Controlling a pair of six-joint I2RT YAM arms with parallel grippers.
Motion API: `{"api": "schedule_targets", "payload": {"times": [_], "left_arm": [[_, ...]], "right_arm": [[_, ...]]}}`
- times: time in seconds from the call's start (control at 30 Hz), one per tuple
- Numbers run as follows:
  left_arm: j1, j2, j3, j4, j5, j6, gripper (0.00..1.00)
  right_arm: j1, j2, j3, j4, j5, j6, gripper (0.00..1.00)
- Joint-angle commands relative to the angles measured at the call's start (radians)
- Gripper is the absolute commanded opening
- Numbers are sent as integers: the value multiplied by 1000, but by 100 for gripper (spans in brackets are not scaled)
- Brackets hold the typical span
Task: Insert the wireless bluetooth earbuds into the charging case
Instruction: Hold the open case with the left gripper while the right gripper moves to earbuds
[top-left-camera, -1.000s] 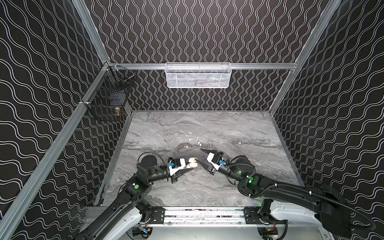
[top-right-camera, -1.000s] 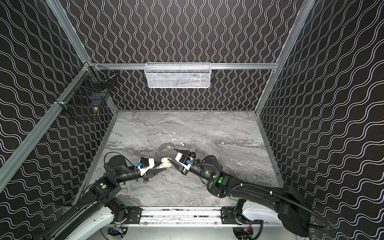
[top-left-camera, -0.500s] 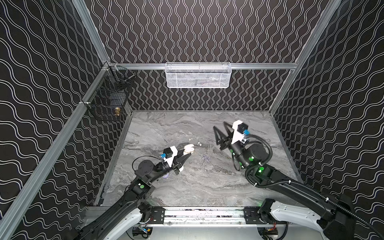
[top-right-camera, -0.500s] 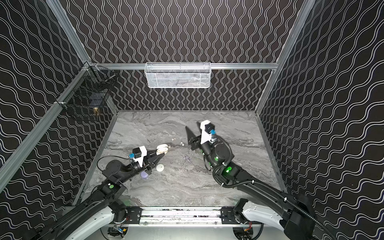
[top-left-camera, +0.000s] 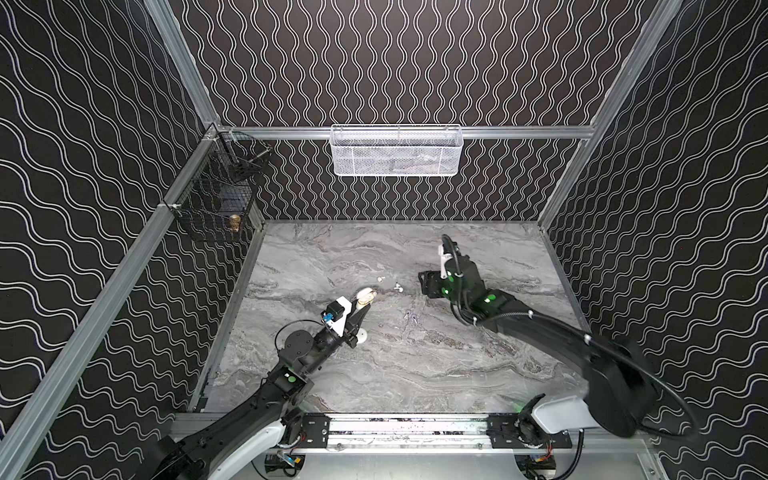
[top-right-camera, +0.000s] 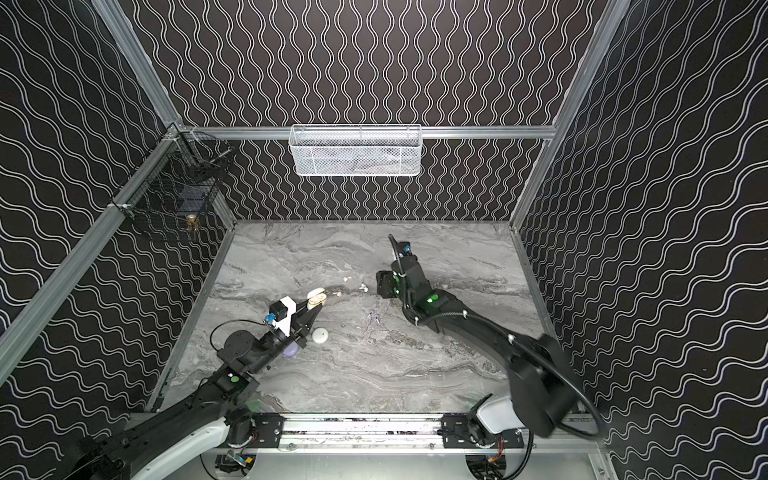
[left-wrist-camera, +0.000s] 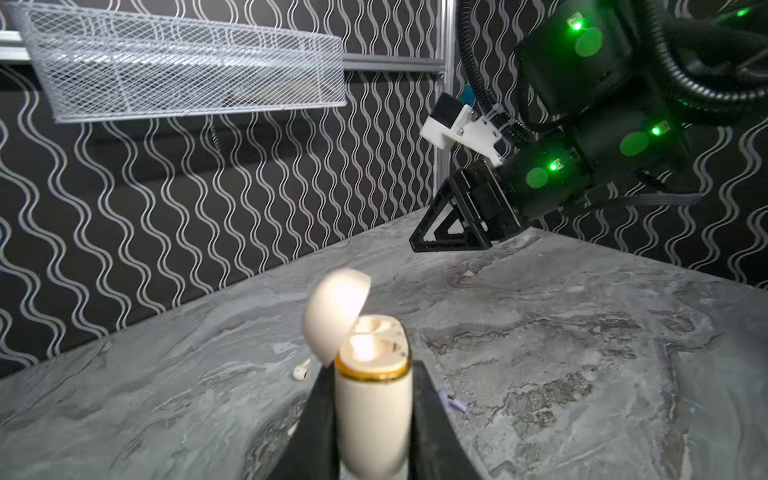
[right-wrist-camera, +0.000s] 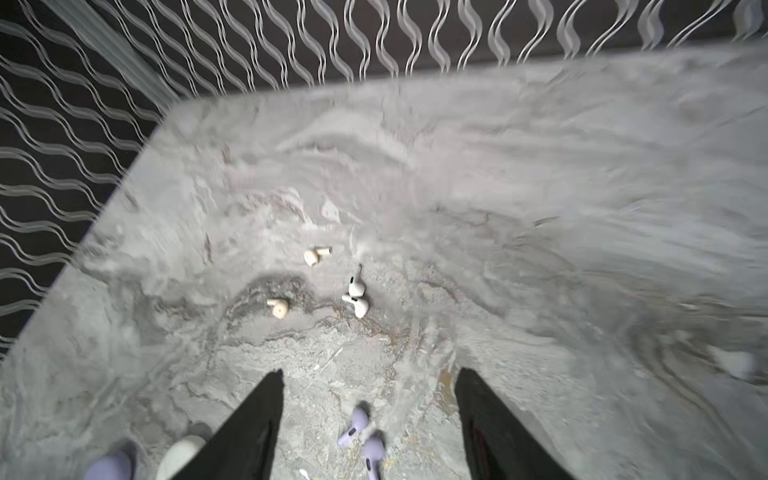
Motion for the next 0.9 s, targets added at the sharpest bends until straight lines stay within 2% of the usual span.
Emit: {"api": "schedule_targets", "payload": {"times": [0.0,0.13,0.23,0.43,0.67,0.87], "left_arm": [[1,-2,2,40,-72,22,0],[1,21,24,18,-45,21,0],[1,54,25,50,-51,12,0],[2,43,33,17,-57,15,0],[1,52,35,22,-70,18,0],[2,43,33,18,-71,17,0]], "right_arm": [[1,125,121,-140,-70,-1,63],[1,299,257,-206,-36,1,61],[6,425,380,-302,45,18,62],[17,593,528,-349,92,18,70],[40,708,650,-390,115,11,80],[51,746,676,-415,153,10,81]]}}
